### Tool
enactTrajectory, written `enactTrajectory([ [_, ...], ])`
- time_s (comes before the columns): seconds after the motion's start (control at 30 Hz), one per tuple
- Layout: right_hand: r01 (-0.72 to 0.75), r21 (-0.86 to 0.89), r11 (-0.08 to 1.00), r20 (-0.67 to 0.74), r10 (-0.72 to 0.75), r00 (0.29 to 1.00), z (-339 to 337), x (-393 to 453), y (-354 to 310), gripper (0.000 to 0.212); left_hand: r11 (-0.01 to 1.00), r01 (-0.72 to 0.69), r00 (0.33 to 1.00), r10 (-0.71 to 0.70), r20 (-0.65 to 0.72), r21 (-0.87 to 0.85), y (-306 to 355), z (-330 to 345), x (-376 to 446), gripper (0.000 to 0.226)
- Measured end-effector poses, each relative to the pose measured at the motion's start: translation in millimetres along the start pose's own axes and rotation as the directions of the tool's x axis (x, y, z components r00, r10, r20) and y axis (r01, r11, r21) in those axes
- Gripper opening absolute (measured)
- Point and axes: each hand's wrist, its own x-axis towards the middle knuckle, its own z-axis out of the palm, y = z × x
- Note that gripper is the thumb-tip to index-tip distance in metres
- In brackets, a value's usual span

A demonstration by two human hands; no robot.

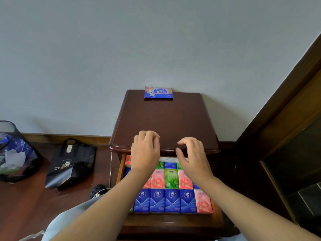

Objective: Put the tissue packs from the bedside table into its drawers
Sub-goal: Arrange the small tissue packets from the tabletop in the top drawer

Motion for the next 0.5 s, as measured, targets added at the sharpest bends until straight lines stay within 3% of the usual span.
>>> enactTrajectory([
  [0.1,-0.024,-0.024,0.999,0.099,0.027,0.995,15,32,-4,0.041,0.962,0.078,0.956,-0.147,0.254,0.263,-21,2,28,0.052],
  [0.17,-0.058,-0.087,0.995,0.177,0.072,0.982,27,56,-6,0.052,0.922,0.127,0.903,-0.26,0.342,0.366,-35,8,42,0.065],
  [0.27,-0.101,-0.152,0.983,0.206,0.131,0.97,48,97,-5,0.061,0.889,0.098,0.914,-0.258,0.313,0.448,-53,25,53,0.07],
  [0.5,0.001,-0.3,0.954,0.176,0.054,0.983,98,207,13,0.075,0.864,0.034,0.978,-0.133,0.163,0.502,-72,42,85,0.07],
])
